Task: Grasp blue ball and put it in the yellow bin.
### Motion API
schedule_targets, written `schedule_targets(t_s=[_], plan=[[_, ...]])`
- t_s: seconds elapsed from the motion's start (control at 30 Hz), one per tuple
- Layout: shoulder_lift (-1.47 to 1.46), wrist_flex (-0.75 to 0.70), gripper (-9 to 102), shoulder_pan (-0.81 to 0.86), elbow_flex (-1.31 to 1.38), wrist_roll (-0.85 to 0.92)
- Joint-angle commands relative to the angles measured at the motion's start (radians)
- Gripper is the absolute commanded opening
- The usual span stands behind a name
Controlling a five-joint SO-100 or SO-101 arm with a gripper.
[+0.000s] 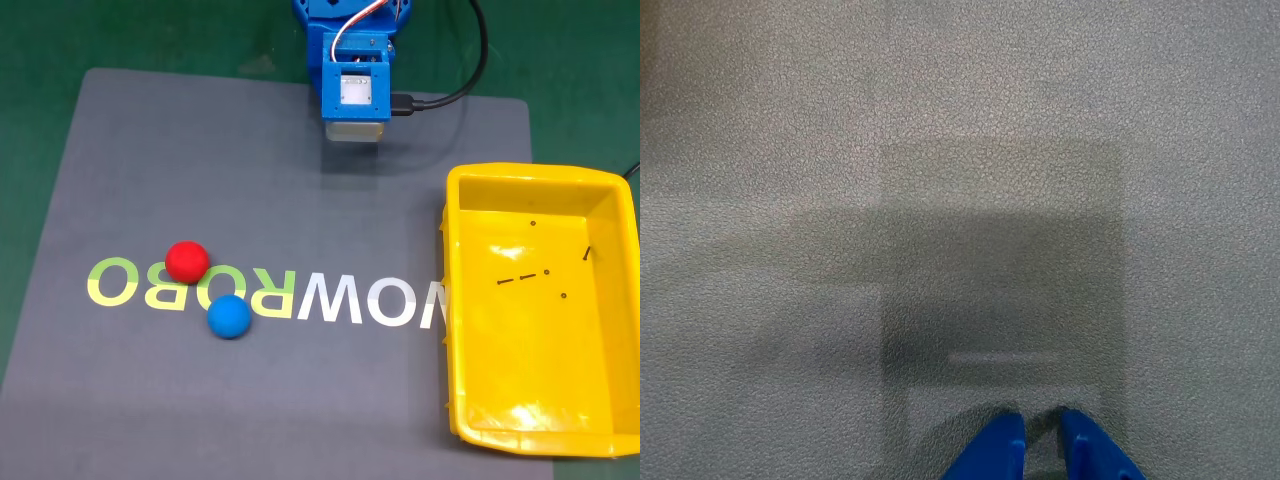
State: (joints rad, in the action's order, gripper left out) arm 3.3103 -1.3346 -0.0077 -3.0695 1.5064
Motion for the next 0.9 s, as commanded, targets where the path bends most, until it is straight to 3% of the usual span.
schedule_targets(t_s=[0.0,0.33,0.53,0.57,0.87], plan=[[0.015,0.008,3,0.0,-0.032,0.0],[0.015,0.008,4,0.0,-0.032,0.005],[0.014,0.044,37,0.028,-0.029,0.057],[0.014,0.057,38,0.04,-0.026,0.072],[-0.028,0.371,38,0.215,0.012,0.21]])
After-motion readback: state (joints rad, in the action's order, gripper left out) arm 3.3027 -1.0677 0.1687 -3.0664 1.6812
